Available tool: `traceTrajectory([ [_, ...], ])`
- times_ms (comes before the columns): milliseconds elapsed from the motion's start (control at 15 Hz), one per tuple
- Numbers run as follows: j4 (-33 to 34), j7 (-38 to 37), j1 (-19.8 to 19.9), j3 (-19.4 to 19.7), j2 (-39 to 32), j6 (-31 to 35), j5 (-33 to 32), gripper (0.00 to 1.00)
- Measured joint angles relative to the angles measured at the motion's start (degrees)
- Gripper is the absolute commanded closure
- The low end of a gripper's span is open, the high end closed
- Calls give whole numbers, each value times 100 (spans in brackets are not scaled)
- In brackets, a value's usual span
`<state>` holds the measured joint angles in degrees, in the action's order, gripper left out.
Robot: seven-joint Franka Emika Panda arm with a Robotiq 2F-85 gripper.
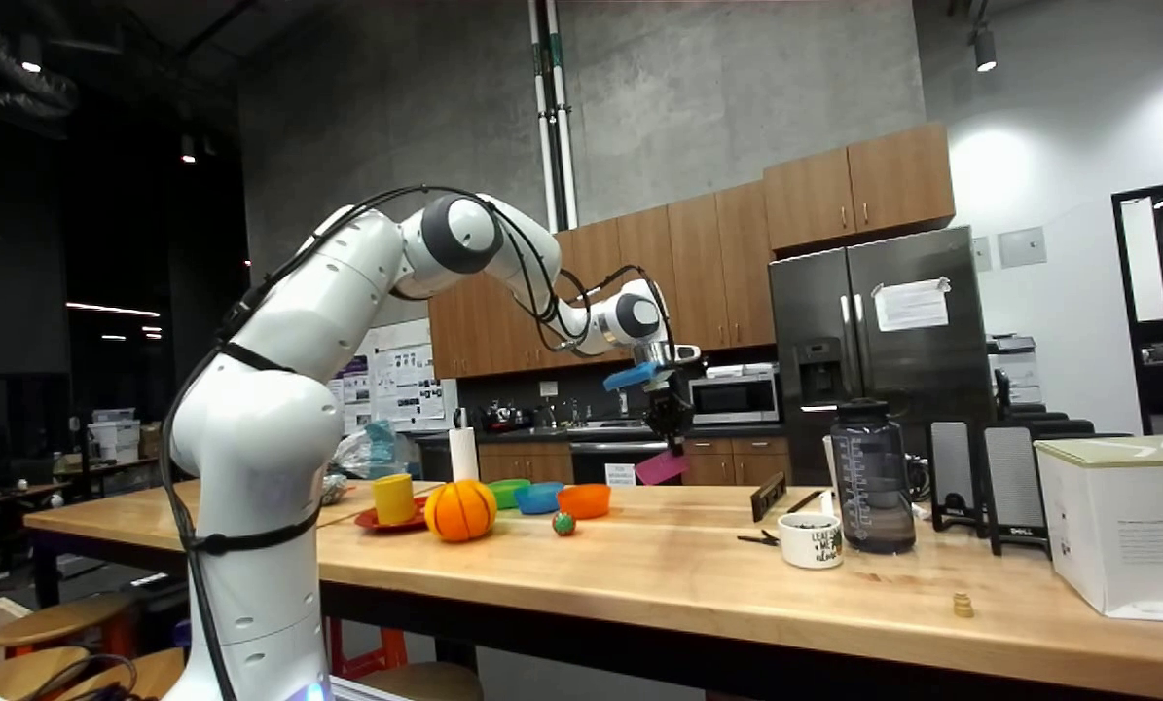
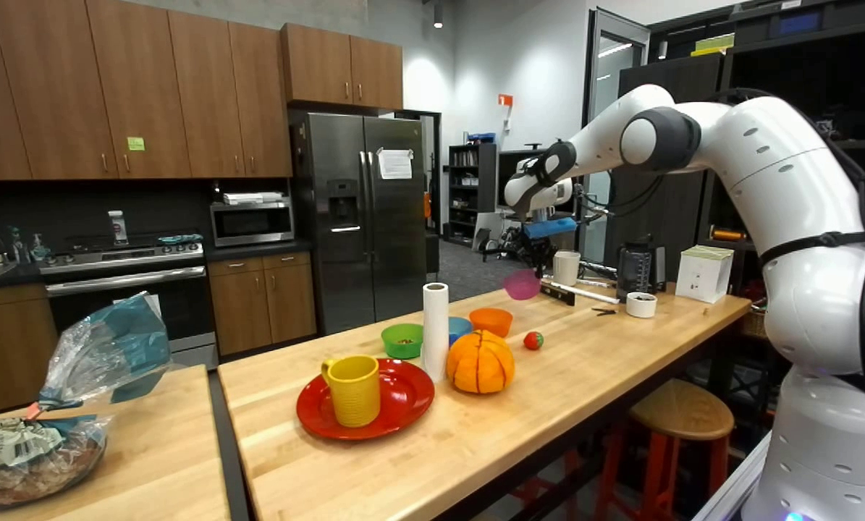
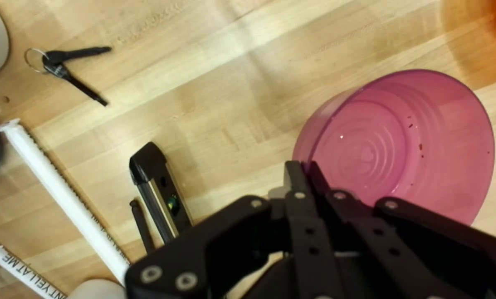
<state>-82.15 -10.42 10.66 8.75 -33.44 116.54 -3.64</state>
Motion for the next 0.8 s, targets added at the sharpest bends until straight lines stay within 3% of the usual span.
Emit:
traceTrajectory([
  [800,-473,378,254,-41,-42,-148,1022,98],
])
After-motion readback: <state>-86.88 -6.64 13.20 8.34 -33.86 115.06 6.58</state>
